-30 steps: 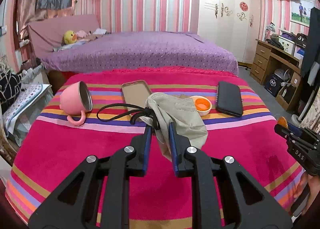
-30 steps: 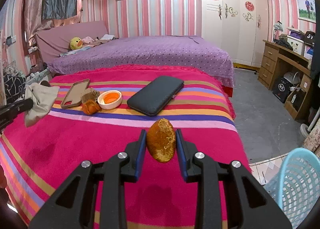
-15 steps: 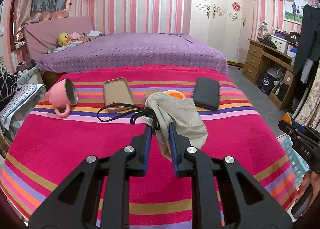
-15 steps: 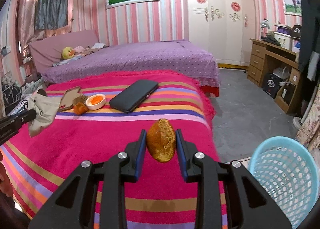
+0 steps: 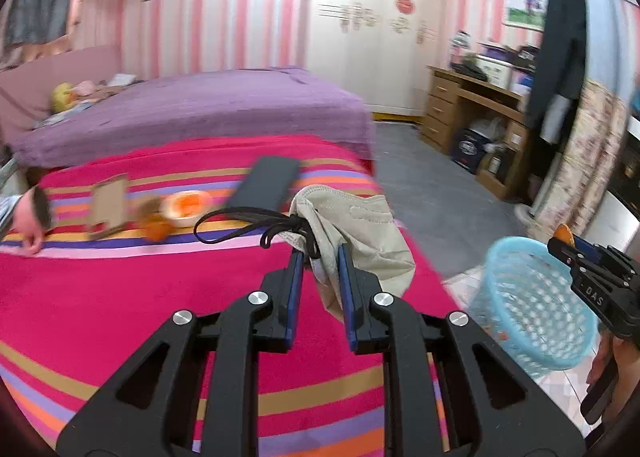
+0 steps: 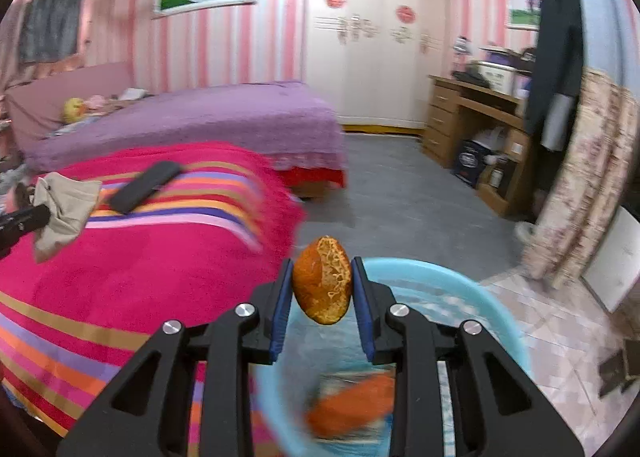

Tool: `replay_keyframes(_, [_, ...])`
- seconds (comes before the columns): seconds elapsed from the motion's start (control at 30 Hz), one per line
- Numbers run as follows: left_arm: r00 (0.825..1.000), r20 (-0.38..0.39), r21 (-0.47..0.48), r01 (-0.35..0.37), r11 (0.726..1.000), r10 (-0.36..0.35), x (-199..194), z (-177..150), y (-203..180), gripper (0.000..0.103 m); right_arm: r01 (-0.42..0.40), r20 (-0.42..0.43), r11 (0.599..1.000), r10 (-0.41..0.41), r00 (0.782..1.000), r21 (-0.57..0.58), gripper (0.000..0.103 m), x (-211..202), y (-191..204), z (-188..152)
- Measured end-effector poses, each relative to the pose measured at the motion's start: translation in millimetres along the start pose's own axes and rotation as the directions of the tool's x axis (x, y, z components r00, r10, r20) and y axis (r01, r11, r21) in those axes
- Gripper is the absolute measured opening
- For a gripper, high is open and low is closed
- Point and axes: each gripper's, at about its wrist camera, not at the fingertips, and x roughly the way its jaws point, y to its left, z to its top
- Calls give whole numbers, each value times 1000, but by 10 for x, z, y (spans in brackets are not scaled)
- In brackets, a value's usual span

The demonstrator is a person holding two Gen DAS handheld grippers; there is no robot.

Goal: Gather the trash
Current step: 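Carry both items over the blue basket and open both tools to drop them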

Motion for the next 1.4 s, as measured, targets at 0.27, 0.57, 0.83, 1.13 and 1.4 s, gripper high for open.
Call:
replay_keyframes(0.27, [994, -30, 112, 112, 987, -109, 250, -106, -964, 17, 121, -32, 991, -119, 992, 65, 29, -39, -809, -168])
replay_keyframes(0.57, [974, -114, 177, 215, 961, -197, 634, -186, -1747, 17, 167, -62, 982, -162, 985, 85, 29, 60, -1123, -273])
replay_keyframes(0.83, [958, -180, 221, 262, 939, -225, 814, -289, -2113, 61, 198, -91, 973, -188, 978, 119, 29, 94, -1281, -377])
replay_keyframes(1.13, [981, -111, 199, 180, 963, -160, 737, -122, -1809, 92, 202, -94, 972, -192, 977, 117, 29, 109, -1246, -385])
replay_keyframes(1.4, [992, -71, 176, 117, 978, -106, 649, 32, -1445, 97, 195, -100, 976, -185, 978, 98, 32, 201, -1039, -402])
